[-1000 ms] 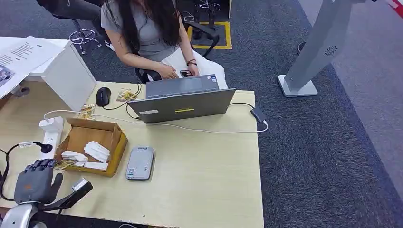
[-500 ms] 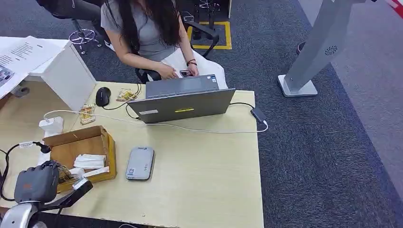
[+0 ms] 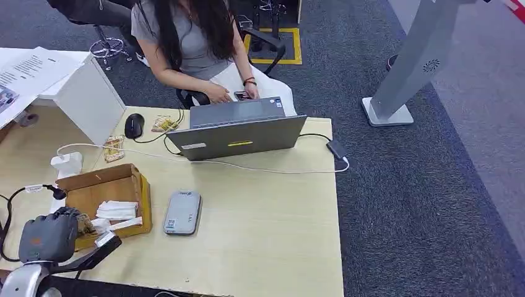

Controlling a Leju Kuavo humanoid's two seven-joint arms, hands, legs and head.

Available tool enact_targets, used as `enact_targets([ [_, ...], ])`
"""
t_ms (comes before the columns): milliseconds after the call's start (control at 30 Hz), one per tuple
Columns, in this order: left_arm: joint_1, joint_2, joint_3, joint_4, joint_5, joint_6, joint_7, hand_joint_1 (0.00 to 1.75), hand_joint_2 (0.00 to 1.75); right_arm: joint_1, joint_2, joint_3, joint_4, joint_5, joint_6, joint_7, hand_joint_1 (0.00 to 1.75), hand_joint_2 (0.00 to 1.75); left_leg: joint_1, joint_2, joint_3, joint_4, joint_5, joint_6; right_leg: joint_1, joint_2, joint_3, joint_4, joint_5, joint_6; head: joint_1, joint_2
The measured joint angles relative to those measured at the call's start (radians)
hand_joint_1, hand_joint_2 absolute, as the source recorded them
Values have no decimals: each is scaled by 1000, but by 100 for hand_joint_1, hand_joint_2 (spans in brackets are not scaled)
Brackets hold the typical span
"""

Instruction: Pass the card to the sensor for recognition and then transmit it.

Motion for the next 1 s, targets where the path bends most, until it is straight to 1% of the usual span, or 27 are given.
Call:
enact_targets([
  [100,-10,3,-25,-39,7,13,2,175,175,-1,0,-2,0,3,0,-5,0,175,0,0,0,0,0,0,0,0,0,0,0,0,0,0],
  [267,-65,26,-91,-100,-2,22,26,175,175,-4,0,-2,0,12,0,-14,0,175,0,0,0,0,0,0,0,0,1,0,1,0,0,0],
  [433,-95,41,-128,-120,-8,25,35,175,175,-6,0,-3,0,14,0,-14,0,175,0,0,0,0,0,0,0,1,0,0,1,0,0,0],
  [533,-110,47,-143,-120,-16,43,40,175,175,-6,0,-3,0,20,0,-15,0,175,0,0,0,0,0,0,0,0,0,0,1,0,0,0],
  [667,-166,58,-179,-120,-47,55,47,175,175,-9,0,-5,-1,24,0,-17,0,175,0,-1,0,0,0,0,0,0,0,0,1,0,0,0],
  [733,-211,64,-195,-120,-63,56,58,175,175,-10,0,-6,-1,33,1,-19,0,175,0,-1,0,1,1,1,0,0,0,0,1,0,0,0],
  [800,-293,76,-214,-106,-89,53,76,175,175,-12,0,-6,-1,42,3,-29,0,175,0,-2,-1,2,2,1,0,-2,-1,0,2,1,0,0],
  [900,-455,119,-238,-10,-112,40,98,175,175,-24,-2,-6,-1,56,6,-48,0,175,0,-3,-2,2,5,1,0,-2,-1,1,5,-1,-1,0],
  [1000,-554,141,-257,57,-120,38,99,175,175,-26,-3,-6,-1,60,6,-51,0,175,0,-1,-2,2,5,1,0,0,-2,1,6,0,0,0],
])
